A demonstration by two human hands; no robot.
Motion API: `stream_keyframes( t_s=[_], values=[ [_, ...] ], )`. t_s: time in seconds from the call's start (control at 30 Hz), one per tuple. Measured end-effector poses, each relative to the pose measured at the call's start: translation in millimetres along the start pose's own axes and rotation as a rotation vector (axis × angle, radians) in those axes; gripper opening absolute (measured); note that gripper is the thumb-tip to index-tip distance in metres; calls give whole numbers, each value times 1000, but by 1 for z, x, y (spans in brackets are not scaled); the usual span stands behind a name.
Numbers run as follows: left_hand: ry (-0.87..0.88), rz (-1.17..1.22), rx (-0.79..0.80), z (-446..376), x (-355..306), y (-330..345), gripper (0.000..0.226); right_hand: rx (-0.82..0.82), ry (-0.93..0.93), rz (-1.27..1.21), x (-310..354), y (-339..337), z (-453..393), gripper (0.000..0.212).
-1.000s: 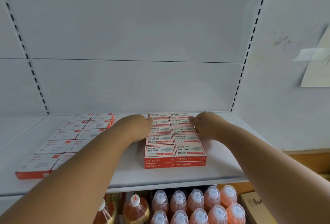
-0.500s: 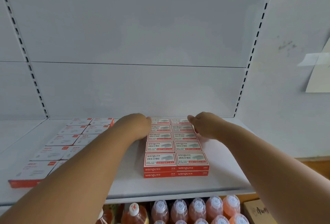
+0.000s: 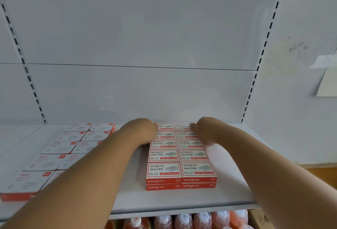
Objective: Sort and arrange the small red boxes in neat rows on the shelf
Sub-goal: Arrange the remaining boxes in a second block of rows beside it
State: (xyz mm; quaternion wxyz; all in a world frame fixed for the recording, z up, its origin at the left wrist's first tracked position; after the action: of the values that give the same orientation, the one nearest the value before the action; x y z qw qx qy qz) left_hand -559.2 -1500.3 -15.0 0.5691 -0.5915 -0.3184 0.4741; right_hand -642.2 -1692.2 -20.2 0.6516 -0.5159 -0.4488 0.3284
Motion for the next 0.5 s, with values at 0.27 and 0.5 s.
stream_keyframes(
  t_s=[0.27,0.5],
  values=[
    [143,247,-118,-11,-22,1,33,-142,-221,-279,20,-1,-4,24],
    [161,339,-130,-5,-25,11,27,-183,-231,-349,19,6,-5,18]
  ],
)
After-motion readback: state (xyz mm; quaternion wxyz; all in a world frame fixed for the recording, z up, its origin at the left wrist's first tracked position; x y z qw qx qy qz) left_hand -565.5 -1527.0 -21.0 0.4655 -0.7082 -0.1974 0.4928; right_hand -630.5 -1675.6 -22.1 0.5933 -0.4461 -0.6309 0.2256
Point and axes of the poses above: each hand's wrist, its own z-axis away from the middle knuckle, its own y-axis out of the palm, x = y × z, the point moved 4 cm from there along -z, towards the middle knuckle, and after that the axes turned 4 degrees about -y, right-handed, at the moved point
